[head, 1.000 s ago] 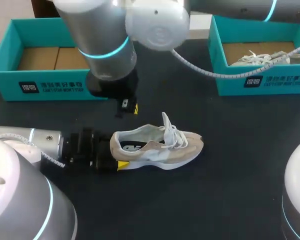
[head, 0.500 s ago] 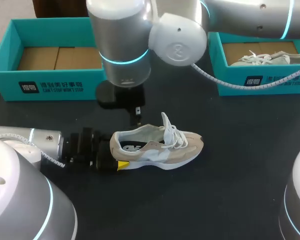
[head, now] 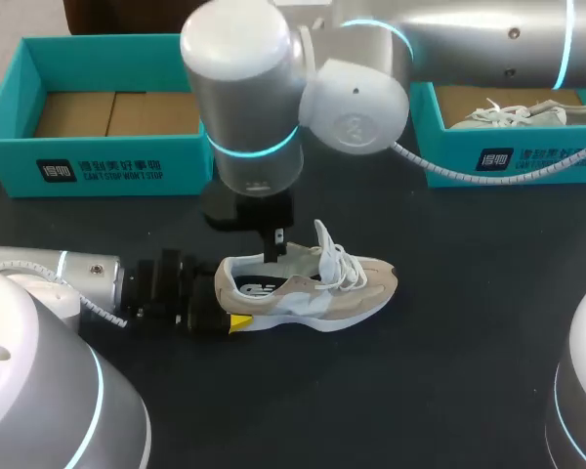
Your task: Take the shoe out of the shoebox, open the shoe tongue, remove and reinsert the insole, then place the shoe into the shoebox
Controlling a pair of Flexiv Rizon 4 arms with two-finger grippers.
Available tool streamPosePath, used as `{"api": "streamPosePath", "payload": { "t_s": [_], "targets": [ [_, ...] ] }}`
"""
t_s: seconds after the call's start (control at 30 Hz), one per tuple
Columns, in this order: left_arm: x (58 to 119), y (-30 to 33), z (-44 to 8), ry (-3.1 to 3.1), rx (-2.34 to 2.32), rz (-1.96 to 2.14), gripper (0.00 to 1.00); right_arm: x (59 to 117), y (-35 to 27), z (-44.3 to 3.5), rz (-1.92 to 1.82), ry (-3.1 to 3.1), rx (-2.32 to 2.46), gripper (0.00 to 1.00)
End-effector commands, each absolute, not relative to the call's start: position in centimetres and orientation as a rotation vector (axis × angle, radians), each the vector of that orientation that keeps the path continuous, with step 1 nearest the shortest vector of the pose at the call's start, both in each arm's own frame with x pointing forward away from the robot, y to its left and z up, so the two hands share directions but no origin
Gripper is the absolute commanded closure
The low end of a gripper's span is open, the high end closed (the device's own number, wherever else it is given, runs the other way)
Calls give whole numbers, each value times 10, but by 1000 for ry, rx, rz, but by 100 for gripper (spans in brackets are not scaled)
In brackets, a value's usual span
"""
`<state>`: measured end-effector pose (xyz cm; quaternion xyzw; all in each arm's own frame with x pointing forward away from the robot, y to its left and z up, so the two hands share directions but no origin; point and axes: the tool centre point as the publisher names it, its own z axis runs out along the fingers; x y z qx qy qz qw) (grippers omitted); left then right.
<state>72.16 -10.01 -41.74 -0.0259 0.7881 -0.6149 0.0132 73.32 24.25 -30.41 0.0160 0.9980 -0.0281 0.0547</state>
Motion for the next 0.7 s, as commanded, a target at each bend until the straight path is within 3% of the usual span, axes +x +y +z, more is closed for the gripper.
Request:
{"api": "streamPosePath", "payload": {
  "t_s": [0.03,0.5,0.7],
  "targets": [
    [720,-100,-418,2452,-82,-1914,100,734,241,-331,-28,3040,46,100],
    [720,-100,-418,2452,-82,-1914,100,734,241,-331,-28,3040,46,100],
    [720,-100,-418,2452,-82,-1914,100,743,236,-356,-41,3038,112,100]
  ]
}}
